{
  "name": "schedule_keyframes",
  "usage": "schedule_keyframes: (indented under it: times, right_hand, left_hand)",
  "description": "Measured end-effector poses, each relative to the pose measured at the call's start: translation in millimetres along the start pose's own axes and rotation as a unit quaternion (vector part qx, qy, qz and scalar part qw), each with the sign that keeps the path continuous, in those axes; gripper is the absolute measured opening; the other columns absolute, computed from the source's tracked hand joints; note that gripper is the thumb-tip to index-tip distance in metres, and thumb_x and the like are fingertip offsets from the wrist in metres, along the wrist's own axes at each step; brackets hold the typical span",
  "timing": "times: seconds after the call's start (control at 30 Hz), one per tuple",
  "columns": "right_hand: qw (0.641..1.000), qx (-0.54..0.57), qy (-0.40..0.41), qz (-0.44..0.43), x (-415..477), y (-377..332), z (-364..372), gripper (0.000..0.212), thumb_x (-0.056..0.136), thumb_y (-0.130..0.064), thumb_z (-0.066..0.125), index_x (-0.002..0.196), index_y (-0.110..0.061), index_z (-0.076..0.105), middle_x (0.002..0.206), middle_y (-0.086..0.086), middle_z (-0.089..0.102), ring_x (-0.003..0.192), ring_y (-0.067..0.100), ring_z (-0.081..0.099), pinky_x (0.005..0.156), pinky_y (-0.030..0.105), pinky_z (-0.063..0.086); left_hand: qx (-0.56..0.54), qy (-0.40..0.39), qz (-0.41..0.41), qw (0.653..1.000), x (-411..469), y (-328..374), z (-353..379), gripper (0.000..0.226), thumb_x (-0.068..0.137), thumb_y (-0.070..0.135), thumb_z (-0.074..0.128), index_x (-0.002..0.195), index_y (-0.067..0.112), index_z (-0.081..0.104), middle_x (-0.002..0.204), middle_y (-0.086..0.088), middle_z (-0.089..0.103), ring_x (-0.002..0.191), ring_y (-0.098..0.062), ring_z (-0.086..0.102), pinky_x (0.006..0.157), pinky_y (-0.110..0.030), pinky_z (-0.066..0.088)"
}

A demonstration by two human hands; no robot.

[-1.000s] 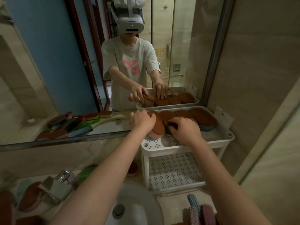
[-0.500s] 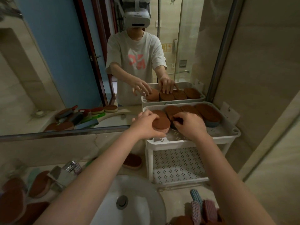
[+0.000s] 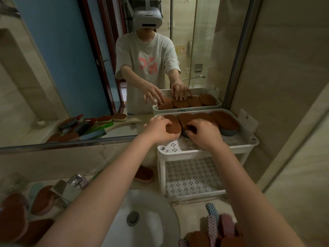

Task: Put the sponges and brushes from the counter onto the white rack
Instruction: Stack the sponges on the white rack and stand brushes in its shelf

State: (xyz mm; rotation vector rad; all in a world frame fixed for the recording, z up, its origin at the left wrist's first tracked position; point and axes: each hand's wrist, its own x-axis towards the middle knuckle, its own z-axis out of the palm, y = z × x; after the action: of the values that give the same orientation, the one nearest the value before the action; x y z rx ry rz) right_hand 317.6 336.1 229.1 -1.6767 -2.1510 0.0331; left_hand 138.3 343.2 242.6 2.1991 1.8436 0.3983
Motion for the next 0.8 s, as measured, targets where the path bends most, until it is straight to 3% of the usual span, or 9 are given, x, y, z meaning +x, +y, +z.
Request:
schedule_keyframes:
  times: [0.1,0.17,0.33,0.4,0.5,0.6,0.7,0.8]
  right_hand:
    - [1.0,-0.004,0.026,-0.013,-1.2,-2.2,-2.5,0.036,0.087,-0.036,0.059,0.12,-0.023,0.061,0.123,0.0,0.063,0.113,0.023,0.056,0.095,0.044,0.046]
    - [0.997,0.01,0.077,-0.029,-4.8,-5.5,-5.2,0.034,0.086,-0.032,0.06,0.118,-0.019,0.063,0.118,0.003,0.065,0.11,0.025,0.058,0.092,0.043,0.047]
    - [0.968,0.103,0.211,-0.089,-34.9,-31.9,-5.0,0.029,0.08,-0.02,0.061,0.107,-0.013,0.066,0.104,0.004,0.067,0.097,0.024,0.06,0.081,0.04,0.05]
    - [0.956,0.129,0.249,-0.083,-52.2,-46.5,-3.6,0.021,0.079,-0.018,0.06,0.098,-0.012,0.065,0.096,0.002,0.064,0.09,0.021,0.057,0.075,0.035,0.046]
    - [0.939,0.164,0.295,-0.073,-78.7,-60.4,2.7,0.011,0.079,-0.016,0.056,0.086,-0.01,0.06,0.085,0.001,0.058,0.081,0.016,0.051,0.07,0.029,0.04]
    - [0.93,0.19,0.308,-0.067,-109.0,-62.2,17.3,0.011,0.079,-0.015,0.054,0.083,-0.006,0.058,0.08,0.003,0.055,0.076,0.013,0.049,0.067,0.026,0.038]
    - [0.944,0.189,0.269,-0.027,-140.7,-51.5,38.9,0.018,0.081,-0.019,0.05,0.087,-0.005,0.059,0.081,0.002,0.056,0.075,0.01,0.049,0.065,0.023,0.038]
    - [0.969,0.168,0.178,0.021,-170.9,-28.6,63.4,0.025,0.082,-0.023,0.05,0.095,-0.005,0.063,0.087,0.004,0.061,0.078,0.015,0.055,0.067,0.024,0.038]
  left_hand:
    - [-0.026,0.001,0.009,1.0,-6.9,2.6,-2.8,0.071,0.079,0.053,0.059,0.139,0.021,0.041,0.144,-0.003,0.036,0.134,-0.025,0.029,0.11,-0.045,0.029]
    - [-0.076,0.067,0.024,0.995,-16.0,3.7,-2.6,0.061,0.083,0.047,0.06,0.135,0.018,0.046,0.14,-0.004,0.041,0.132,-0.023,0.032,0.109,-0.038,0.029]
    - [-0.239,0.254,0.049,0.936,-58.1,4.9,1.2,0.02,0.085,0.023,0.063,0.102,0.011,0.063,0.108,0.0,0.049,0.105,-0.012,0.047,0.082,-0.002,0.028]
    - [-0.277,0.284,0.048,0.917,-78.6,2.0,5.6,0.009,0.084,0.017,0.062,0.09,0.011,0.062,0.101,0.002,0.048,0.097,-0.009,0.047,0.079,-0.003,0.03]
    - [-0.302,0.305,0.035,0.902,-105.8,-8.0,19.4,0.006,0.083,0.015,0.061,0.082,0.01,0.06,0.094,-0.001,0.049,0.088,-0.01,0.049,0.078,-0.018,0.038]
    - [-0.281,0.307,0.063,0.907,-132.1,-18.3,42.2,0.004,0.081,0.01,0.061,0.077,0.009,0.06,0.086,0.001,0.049,0.076,-0.001,0.046,0.072,-0.009,0.036]
    - [-0.282,0.269,0.086,0.917,-153.4,-23.0,71.0,0.006,0.079,0.007,0.062,0.074,0.008,0.059,0.082,0.002,0.048,0.068,-0.004,0.046,0.064,-0.006,0.035]
    - [-0.287,0.211,0.087,0.93,-166.0,-22.8,103.6,0.004,0.079,0.009,0.061,0.076,0.006,0.061,0.083,0.003,0.049,0.07,-0.011,0.049,0.065,-0.011,0.036]
